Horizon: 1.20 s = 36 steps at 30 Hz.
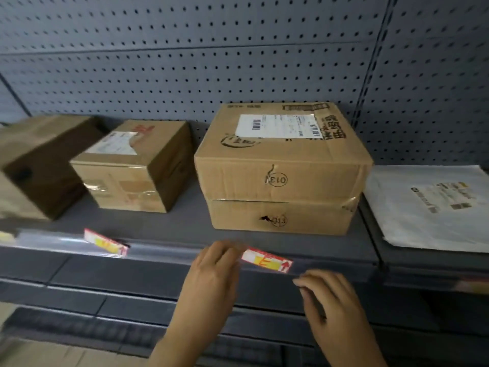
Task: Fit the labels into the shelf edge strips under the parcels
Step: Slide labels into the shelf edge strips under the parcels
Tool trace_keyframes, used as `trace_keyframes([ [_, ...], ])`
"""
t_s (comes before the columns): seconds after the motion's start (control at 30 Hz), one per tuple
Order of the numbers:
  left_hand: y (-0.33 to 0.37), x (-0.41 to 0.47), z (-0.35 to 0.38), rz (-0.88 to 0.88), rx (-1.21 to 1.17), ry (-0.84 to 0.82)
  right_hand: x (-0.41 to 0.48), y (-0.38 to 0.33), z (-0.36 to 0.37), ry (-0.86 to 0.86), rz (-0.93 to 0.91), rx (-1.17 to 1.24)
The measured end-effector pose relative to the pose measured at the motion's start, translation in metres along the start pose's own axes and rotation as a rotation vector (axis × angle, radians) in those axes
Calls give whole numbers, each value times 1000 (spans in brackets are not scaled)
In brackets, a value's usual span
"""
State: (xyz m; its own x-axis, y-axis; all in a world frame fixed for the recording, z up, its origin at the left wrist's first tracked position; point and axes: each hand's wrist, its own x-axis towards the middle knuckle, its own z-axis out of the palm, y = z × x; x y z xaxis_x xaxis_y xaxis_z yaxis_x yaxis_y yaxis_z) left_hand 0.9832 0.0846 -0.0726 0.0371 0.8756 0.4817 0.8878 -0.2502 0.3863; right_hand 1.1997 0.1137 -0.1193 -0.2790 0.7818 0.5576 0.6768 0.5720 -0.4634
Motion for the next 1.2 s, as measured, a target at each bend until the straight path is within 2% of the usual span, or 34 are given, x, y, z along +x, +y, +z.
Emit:
trace_keyframes([
  [0.13,-18,13,4,78,-118,-86,17,-26,21,43,205,-83],
  [0.23,-26,20,15,141,-114,-104,22,-34,25,20,268,-118],
  [0.37,-30,19,16,195,-137,-109,25,-43,30,-17,220,-190],
  [0.53,-29,18,19,134,-158,-116,38,-37,21,-81,111,-285],
  [0.73,-31,16,34,147,-107,-112,38,-30,11,-107,14,-341],
  [0.93,-23,14,33,211,-43,-140,36,-24,13,-103,11,-342],
  [1.2,-19,17,30,192,-36,-214,32,-21,11,-124,18,-312],
])
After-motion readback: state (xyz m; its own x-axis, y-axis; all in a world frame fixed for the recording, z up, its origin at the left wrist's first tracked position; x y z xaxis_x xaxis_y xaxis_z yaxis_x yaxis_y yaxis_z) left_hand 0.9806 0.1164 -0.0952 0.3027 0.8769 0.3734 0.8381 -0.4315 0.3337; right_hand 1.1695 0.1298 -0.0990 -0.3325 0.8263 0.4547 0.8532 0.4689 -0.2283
